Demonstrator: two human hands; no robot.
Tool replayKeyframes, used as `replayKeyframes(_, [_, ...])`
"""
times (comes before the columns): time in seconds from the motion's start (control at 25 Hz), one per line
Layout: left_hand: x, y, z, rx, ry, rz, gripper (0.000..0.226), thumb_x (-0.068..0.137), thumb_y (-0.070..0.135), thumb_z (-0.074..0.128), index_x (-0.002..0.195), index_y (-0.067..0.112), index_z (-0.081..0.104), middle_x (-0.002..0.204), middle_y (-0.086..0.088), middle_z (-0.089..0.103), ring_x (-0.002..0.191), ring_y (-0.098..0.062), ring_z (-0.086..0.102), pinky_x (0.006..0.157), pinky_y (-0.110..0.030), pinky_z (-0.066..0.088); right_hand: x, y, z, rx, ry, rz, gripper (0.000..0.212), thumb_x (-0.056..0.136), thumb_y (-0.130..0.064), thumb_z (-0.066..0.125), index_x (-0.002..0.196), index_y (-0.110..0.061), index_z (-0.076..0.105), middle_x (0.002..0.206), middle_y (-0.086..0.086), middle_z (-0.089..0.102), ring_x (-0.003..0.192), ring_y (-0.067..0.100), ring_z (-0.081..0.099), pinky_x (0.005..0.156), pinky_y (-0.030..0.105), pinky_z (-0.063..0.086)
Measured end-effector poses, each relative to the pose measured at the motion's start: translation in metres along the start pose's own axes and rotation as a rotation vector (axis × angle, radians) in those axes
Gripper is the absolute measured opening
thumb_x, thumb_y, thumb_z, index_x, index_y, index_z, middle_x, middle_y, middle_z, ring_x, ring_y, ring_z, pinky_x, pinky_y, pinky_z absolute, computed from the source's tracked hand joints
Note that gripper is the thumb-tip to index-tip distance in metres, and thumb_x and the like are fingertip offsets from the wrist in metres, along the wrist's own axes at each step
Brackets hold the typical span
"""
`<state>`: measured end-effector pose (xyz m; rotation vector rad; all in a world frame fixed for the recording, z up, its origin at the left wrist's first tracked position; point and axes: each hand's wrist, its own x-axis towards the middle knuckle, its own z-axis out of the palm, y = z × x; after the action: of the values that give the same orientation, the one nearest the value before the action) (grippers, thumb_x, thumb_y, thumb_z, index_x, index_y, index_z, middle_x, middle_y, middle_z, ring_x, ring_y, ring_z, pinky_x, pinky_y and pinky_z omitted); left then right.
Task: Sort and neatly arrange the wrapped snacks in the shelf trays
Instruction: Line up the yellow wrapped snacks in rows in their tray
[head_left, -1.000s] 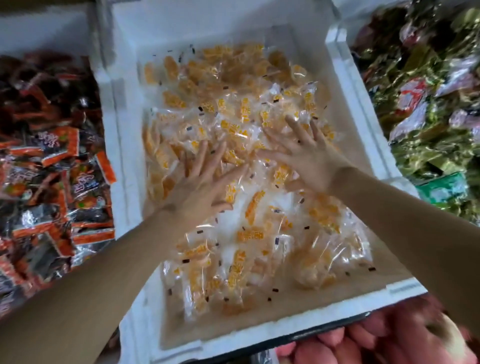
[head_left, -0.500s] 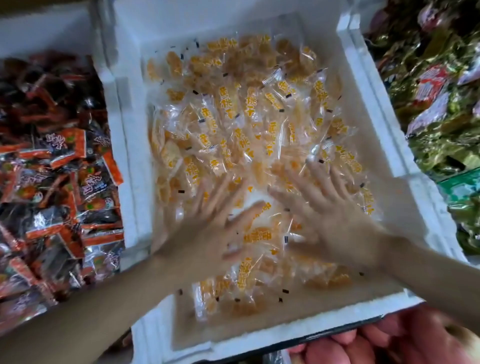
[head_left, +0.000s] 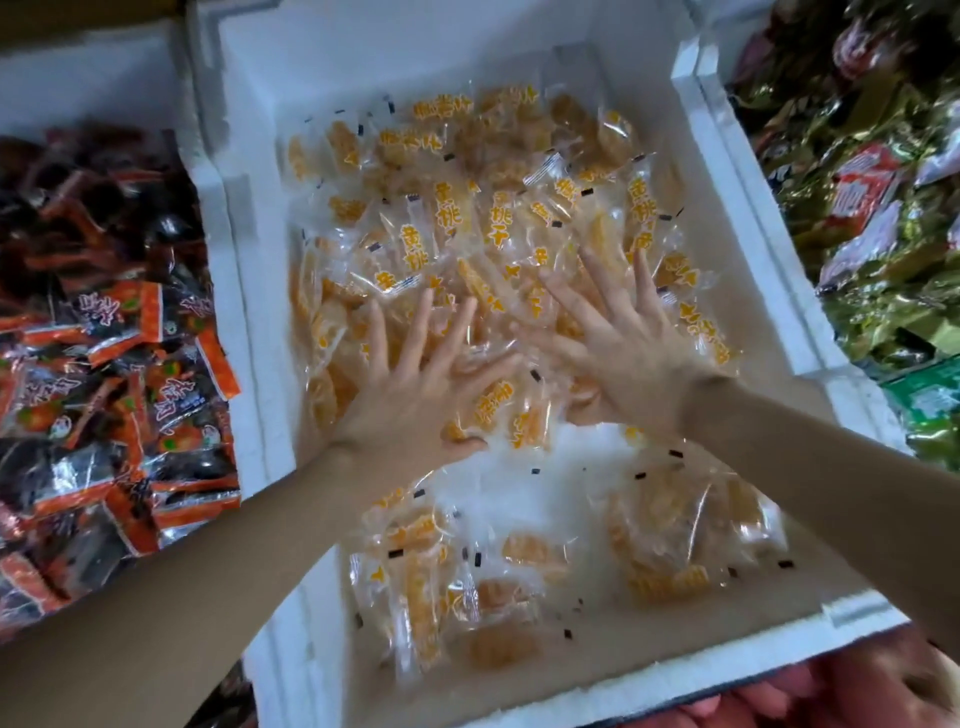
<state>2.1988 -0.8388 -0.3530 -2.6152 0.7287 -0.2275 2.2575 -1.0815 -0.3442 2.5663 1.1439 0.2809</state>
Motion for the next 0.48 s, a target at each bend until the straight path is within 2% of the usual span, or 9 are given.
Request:
replayKeyframes(0.16, [0.023,-0.02,0.013,-0.009,0.004,-0.068,0.094,0.072,0.082,0.023,0.146,0.041,-0.017,0.157,-0.017,0.002,0.139,-0.051,0.012,0.104,-0.071,-0.002,0.027,0.018,0.005,0.016,-0.024,0.061,0.105,0.061,-0.072,0.054,0.147,-0.035,0.007,0.155,0.012,0.001,0.137,0.053,0.008,0.101,0.075,0.013])
replayKeyframes(0.24, [0.036,-0.035,0.015,-0.024,-0.028,-0.08,0.089,0.071,0.084,0.01,0.141,0.044,-0.027,0.156,-0.016,-0.01,0.14,-0.052,0.005,0.104,-0.071,-0.006,0.043,0.028,0.003,0.045,-0.013,0.1,0.103,0.062,-0.075,0.054,0.148,-0.033,0.015,0.156,0.01,0.007,0.137,0.053,0.013,0.1,0.074,0.014])
replayKeyframes(0.32, [0.049,-0.046,0.013,-0.041,-0.056,-0.121,0.085,0.068,0.083,-0.002,0.137,0.045,-0.034,0.153,-0.014,-0.022,0.14,-0.051,0.001,0.104,-0.071,-0.004,0.061,0.042,0.007,0.036,-0.062,0.118,0.099,0.066,-0.079,0.049,0.148,-0.036,0.013,0.158,0.008,0.006,0.138,0.05,0.01,0.102,0.072,0.013])
replayKeyframes(0.44, [0.069,-0.055,0.01,-0.088,-0.121,-0.185,0.085,0.068,0.083,0.007,0.127,0.046,-0.042,0.152,-0.01,-0.028,0.141,-0.05,-0.001,0.107,-0.069,0.003,0.081,0.061,0.002,0.052,-0.035,0.122,0.096,0.059,-0.076,0.048,0.143,-0.034,0.033,0.148,0.011,0.035,0.13,0.052,0.031,0.095,0.073,0.026])
replayKeyframes(0.48, [0.076,-0.057,0.01,-0.106,-0.149,-0.2,0.085,0.07,0.083,0.012,0.125,0.047,-0.043,0.153,-0.011,-0.029,0.141,-0.05,-0.004,0.108,-0.069,0.003,0.087,0.068,0.003,0.06,-0.052,0.127,0.096,0.058,-0.075,0.046,0.144,-0.035,0.032,0.149,0.01,0.033,0.133,0.05,0.028,0.097,0.072,0.024])
